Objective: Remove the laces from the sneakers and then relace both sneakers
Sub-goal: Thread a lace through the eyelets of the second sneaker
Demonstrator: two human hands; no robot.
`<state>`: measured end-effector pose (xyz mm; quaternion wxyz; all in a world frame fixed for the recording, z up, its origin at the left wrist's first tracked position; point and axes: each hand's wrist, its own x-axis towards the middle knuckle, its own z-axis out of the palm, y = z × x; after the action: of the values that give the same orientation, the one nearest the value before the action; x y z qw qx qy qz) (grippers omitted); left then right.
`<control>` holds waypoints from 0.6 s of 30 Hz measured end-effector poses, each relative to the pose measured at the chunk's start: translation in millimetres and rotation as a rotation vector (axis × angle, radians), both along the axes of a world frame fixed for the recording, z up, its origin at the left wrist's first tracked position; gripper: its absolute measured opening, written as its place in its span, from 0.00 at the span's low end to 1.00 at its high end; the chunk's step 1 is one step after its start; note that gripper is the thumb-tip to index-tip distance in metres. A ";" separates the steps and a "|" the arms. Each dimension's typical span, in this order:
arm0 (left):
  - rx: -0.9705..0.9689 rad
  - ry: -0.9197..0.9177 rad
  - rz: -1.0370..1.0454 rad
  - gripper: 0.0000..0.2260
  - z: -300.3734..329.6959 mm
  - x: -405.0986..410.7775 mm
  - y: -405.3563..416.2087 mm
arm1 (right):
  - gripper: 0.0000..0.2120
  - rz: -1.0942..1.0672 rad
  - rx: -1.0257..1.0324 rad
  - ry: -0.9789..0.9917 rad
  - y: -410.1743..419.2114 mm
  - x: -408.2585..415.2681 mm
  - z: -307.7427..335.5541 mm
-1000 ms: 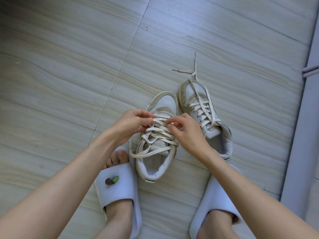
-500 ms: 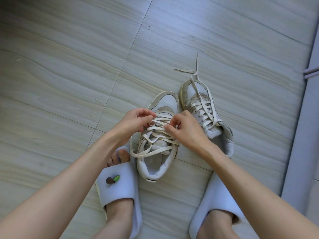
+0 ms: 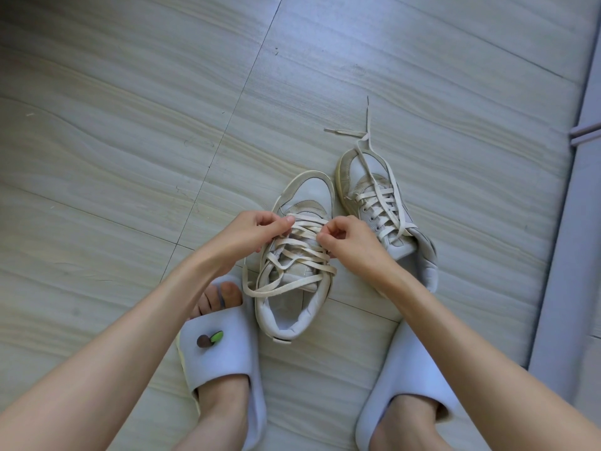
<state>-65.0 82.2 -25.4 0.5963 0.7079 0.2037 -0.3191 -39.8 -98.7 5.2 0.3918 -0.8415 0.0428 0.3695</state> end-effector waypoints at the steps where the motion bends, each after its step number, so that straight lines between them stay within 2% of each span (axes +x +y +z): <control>1: 0.002 0.000 0.007 0.11 0.6 1.5 -1.7 | 0.06 0.018 -0.017 -0.016 0.1 -0.3 -0.8; 4: -0.005 0.010 0.032 0.09 0.1 2.6 -5.2 | 0.07 0.073 -0.044 -0.047 -0.4 -1.0 -2.0; 13: -0.149 0.039 0.143 0.09 -0.7 -10.6 -0.6 | 0.08 -0.013 0.128 0.135 -13.5 -4.0 -3.2; 16: -0.102 0.037 0.145 0.08 -0.9 -7.9 -1.5 | 0.07 -0.058 0.187 0.139 -14.1 -4.0 -4.3; 18: -0.012 -0.001 0.076 0.09 -0.2 -4.0 -3.4 | 0.05 -0.079 0.175 0.107 -13.2 -3.6 -4.7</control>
<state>-69.0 78.9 -25.6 0.6125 0.6962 0.2281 -0.2969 -43.4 -111.8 0.5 0.4751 -0.7809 0.0642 0.4004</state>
